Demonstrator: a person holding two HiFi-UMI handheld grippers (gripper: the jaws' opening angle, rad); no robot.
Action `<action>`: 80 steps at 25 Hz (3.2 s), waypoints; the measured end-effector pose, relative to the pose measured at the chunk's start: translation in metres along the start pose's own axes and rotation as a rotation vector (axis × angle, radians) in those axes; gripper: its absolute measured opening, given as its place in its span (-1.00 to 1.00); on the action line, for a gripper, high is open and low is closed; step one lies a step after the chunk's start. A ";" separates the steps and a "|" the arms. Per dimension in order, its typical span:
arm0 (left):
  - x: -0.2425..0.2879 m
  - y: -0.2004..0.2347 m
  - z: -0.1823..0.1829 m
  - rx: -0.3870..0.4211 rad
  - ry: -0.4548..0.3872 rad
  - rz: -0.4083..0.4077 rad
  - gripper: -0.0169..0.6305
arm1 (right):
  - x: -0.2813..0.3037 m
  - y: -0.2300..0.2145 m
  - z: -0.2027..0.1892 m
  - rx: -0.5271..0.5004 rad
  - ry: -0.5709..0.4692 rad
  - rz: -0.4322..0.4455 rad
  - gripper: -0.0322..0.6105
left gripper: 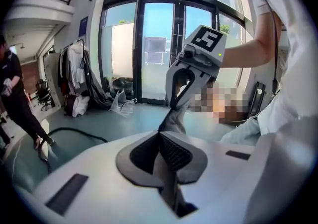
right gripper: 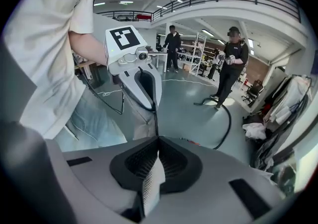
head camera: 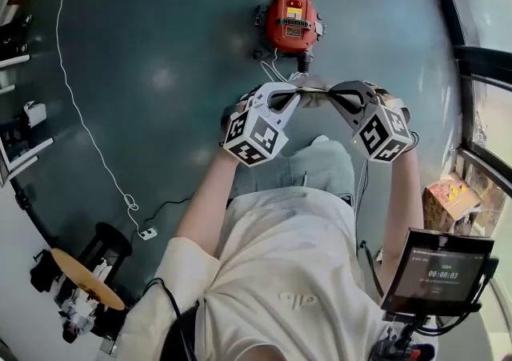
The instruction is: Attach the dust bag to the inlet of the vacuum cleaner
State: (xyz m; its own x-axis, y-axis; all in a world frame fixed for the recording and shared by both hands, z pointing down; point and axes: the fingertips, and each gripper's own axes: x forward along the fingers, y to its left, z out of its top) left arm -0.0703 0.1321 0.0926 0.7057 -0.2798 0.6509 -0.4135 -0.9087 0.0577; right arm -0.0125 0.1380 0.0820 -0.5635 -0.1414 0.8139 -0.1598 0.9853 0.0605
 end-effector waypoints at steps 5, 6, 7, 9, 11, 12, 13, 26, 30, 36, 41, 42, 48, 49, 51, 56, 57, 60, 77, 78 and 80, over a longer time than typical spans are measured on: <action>0.053 0.017 -0.044 -0.061 0.075 -0.005 -0.91 | 0.059 -0.010 -0.046 0.059 -0.022 0.077 -0.85; 0.066 0.017 -0.048 -0.085 0.080 -0.009 -0.91 | 0.064 -0.013 -0.057 0.068 -0.034 0.094 -0.85; 0.078 0.019 -0.050 -0.104 0.088 -0.012 -0.91 | 0.068 -0.017 -0.067 0.075 -0.048 0.111 -0.85; 0.097 0.023 -0.053 -0.120 0.117 -0.017 -0.91 | 0.075 -0.024 -0.083 0.085 -0.071 0.147 -0.85; 0.103 0.019 -0.061 -0.125 0.151 -0.016 -0.91 | 0.080 -0.021 -0.088 0.087 -0.081 0.185 -0.85; 0.100 0.013 -0.067 -0.135 0.162 -0.021 -0.91 | 0.081 -0.014 -0.087 0.089 -0.081 0.202 -0.85; 0.096 0.003 -0.072 -0.155 0.166 -0.031 -0.91 | 0.081 -0.004 -0.086 0.094 -0.080 0.217 -0.85; 0.228 0.002 -0.215 -0.311 0.213 -0.038 -0.91 | 0.227 0.014 -0.209 0.223 -0.100 0.247 -0.85; 0.293 0.015 -0.281 -0.264 0.198 -0.034 -0.91 | 0.303 0.017 -0.262 0.245 -0.082 0.224 -0.85; 0.359 0.032 -0.345 -0.264 0.023 0.016 -0.91 | 0.385 0.012 -0.319 0.209 -0.138 0.167 -0.85; 0.338 0.050 -0.293 -0.200 -0.118 0.039 -0.91 | 0.342 -0.007 -0.292 0.132 -0.212 0.137 -0.85; 0.335 0.053 -0.284 -0.181 -0.142 0.019 -0.91 | 0.335 -0.010 -0.288 0.126 -0.220 0.143 -0.85; 0.309 0.055 -0.274 -0.163 -0.168 -0.160 -0.91 | 0.320 -0.015 -0.265 0.119 -0.239 0.181 -0.85; 0.314 0.052 -0.281 -0.165 -0.162 -0.188 -0.91 | 0.326 -0.011 -0.270 0.123 -0.241 0.193 -0.85; 0.336 0.047 -0.303 -0.173 -0.146 -0.227 -0.91 | 0.349 -0.004 -0.290 0.132 -0.251 0.212 -0.85; 0.359 0.046 -0.325 -0.111 -0.108 -0.224 -0.90 | 0.373 -0.001 -0.308 0.147 -0.240 0.223 -0.85; 0.357 0.044 -0.326 -0.096 -0.098 -0.227 -0.90 | 0.372 0.000 -0.307 0.141 -0.240 0.230 -0.85; 0.348 0.038 -0.330 -0.045 -0.033 -0.267 -0.90 | 0.370 0.001 -0.301 0.113 -0.245 0.243 -0.85; 0.361 0.029 -0.328 0.021 -0.037 -0.296 -0.88 | 0.365 -0.016 -0.323 0.212 -0.228 0.256 -0.85; 0.362 0.028 -0.328 0.020 -0.041 -0.295 -0.88 | 0.364 -0.017 -0.331 0.222 -0.211 0.251 -0.85; 0.363 0.026 -0.328 0.023 -0.048 -0.295 -0.88 | 0.366 -0.021 -0.339 0.226 -0.194 0.211 -0.85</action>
State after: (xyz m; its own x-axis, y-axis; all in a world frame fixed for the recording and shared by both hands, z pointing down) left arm -0.0134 0.1085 0.5785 0.8203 -0.0165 0.5717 -0.1739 -0.9595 0.2218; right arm 0.0598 0.0985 0.5742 -0.7429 0.0256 0.6690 -0.1868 0.9516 -0.2439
